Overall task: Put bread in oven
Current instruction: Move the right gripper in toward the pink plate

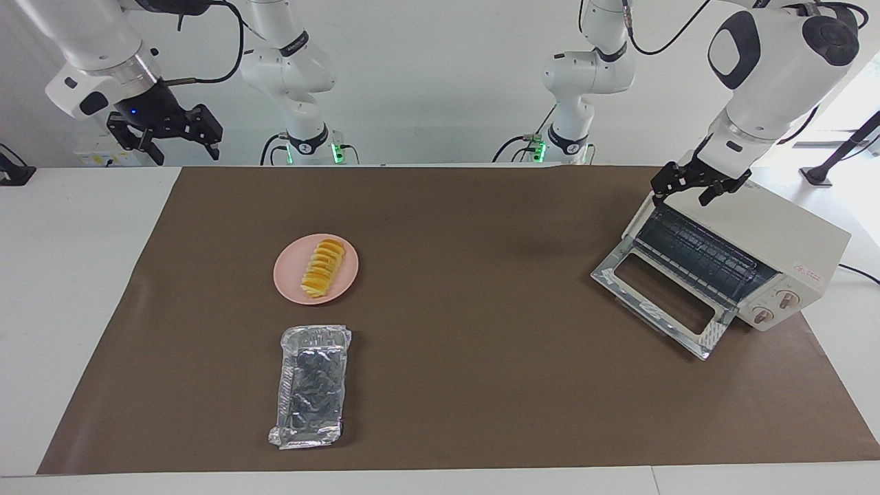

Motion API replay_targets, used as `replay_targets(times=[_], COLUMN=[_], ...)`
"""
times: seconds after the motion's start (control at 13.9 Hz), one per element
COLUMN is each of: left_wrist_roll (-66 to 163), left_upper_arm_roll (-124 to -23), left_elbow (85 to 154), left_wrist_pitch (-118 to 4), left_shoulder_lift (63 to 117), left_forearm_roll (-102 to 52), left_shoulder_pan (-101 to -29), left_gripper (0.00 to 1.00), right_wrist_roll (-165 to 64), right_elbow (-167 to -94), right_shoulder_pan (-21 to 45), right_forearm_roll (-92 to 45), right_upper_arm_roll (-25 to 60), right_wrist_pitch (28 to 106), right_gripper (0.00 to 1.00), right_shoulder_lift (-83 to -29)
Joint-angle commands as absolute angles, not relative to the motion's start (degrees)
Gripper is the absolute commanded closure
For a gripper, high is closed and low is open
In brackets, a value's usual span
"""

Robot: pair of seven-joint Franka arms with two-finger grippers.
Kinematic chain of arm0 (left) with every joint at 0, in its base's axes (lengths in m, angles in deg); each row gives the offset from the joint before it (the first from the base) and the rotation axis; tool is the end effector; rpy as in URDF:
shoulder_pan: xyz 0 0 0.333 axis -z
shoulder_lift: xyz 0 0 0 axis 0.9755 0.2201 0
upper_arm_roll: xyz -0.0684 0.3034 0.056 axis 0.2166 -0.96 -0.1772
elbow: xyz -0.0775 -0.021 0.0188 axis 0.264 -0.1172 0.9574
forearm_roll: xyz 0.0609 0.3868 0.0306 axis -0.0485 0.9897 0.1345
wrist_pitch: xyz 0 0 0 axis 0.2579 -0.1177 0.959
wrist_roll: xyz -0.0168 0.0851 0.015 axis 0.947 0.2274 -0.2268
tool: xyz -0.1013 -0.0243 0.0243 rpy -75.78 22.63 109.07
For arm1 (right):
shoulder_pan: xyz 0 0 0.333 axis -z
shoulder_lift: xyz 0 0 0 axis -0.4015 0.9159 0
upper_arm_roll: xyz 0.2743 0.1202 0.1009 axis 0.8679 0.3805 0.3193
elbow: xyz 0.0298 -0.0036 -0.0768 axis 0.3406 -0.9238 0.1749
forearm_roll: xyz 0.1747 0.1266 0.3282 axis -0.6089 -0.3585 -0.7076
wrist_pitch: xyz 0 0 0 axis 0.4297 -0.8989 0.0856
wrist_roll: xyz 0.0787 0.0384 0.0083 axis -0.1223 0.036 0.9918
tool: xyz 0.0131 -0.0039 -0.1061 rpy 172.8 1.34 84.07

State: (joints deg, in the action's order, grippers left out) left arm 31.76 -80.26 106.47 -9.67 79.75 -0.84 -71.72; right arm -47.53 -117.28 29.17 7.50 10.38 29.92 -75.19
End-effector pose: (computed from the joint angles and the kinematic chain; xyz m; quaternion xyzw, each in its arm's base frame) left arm 0.5506 -0.0203 0.5743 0.9985 -0.0296 -0.0454 0.0104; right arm 0.5124 -0.0521 0.6439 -0.9975 -0.0442 0.0549 0.0070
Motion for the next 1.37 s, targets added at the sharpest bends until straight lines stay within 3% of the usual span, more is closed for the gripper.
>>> replay_targets(times=[0.0, 0.43, 0.86, 1.29], left_wrist_roll=[32.3, 32.3, 32.3, 32.3], left_upper_arm_roll=[-80.4, -80.4, -80.4, -80.4], left_elbow=[106.8, 106.8, 106.8, 106.8], left_wrist_pitch=[-9.1, -9.1, -9.1, -9.1], left_shoulder_lift=[78.7, 78.7, 78.7, 78.7], left_forearm_roll=[-1.3, -1.3, -1.3, -1.3], left_shoulder_pan=[-71.7, -71.7, -71.7, -71.7], left_gripper=[0.0, 0.0, 0.0, 0.0], right_wrist_roll=[-48.5, -48.4, -52.7, -64.5], right_elbow=[-117.9, -119.1, -135.1, -148.7], right_shoulder_pan=[29.6, 29.4, 26.4, 18.5], right_forearm_roll=[6.4, 6.6, 6.4, 6.4], right_upper_arm_roll=[10.5, 10.5, 10.9, 11.0], right_wrist_pitch=[30.8, 32.2, 45.1, 60.7], right_gripper=[0.0, 0.0, 0.0, 0.0], right_shoulder_lift=[-75.4, -75.9, -82.3, -80.8])
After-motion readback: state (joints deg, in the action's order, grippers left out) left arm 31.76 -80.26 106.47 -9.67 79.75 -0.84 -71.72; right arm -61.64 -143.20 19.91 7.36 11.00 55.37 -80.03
